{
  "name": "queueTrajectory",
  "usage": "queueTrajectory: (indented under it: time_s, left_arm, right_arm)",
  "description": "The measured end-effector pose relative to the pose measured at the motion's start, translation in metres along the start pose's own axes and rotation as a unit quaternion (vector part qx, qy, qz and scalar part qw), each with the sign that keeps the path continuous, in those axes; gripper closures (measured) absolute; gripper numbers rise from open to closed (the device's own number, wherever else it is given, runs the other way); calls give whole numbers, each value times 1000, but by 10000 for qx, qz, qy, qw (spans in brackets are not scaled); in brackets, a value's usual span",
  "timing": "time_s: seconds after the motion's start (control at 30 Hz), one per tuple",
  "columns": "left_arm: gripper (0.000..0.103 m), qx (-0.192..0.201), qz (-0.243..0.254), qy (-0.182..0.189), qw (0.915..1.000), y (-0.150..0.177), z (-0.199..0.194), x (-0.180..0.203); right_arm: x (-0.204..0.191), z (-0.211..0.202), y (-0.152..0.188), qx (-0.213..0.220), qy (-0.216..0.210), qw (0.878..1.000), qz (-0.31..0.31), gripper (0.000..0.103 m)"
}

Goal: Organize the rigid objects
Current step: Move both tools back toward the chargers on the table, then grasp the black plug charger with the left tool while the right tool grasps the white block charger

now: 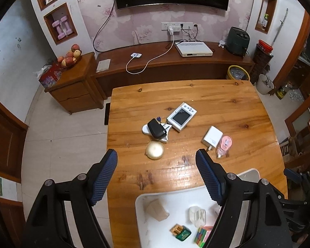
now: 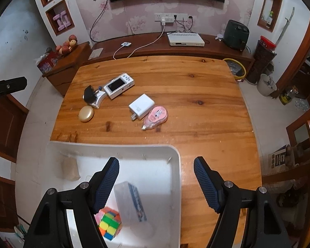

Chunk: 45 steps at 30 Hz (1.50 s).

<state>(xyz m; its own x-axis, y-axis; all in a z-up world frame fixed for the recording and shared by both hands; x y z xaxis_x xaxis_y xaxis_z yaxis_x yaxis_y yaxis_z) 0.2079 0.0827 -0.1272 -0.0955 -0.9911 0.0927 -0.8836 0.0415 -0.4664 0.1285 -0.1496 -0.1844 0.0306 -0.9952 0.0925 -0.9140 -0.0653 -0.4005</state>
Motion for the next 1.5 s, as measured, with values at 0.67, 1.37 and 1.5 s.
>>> queueTrajectory:
  time_s: [0.67,1.37,1.5]
  left_arm:
    - [22,-1218,-1350,99,9833,-40,131,-50]
    - [23,-2173,-2032,475,9535,-30,226,-57]
    - [23,-2262,-1972,344,9533,-27,234,-58]
  right_arm:
    - [10,85,-68,-299,-253,9991,-135,27]
    - [-73,200,-92,-769,-615,9695,-2245,28]
    - [-79,207,-90,-983,-741,9638,-2363,28]
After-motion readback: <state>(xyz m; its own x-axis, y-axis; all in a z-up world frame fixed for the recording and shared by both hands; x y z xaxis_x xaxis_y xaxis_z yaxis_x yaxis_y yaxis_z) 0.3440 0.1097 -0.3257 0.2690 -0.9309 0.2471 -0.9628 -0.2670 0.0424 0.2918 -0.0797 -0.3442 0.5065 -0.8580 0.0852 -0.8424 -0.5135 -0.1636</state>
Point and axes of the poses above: each gripper's, at about its wrist camera, not at the fingertips, and z roughly the way its jaws point, x to its right, y to its underside, the point moved 4 cm from there along z, roughly the way its jaws point, and after that the axes turned 9 degrees about y, right-handed, at the moved point
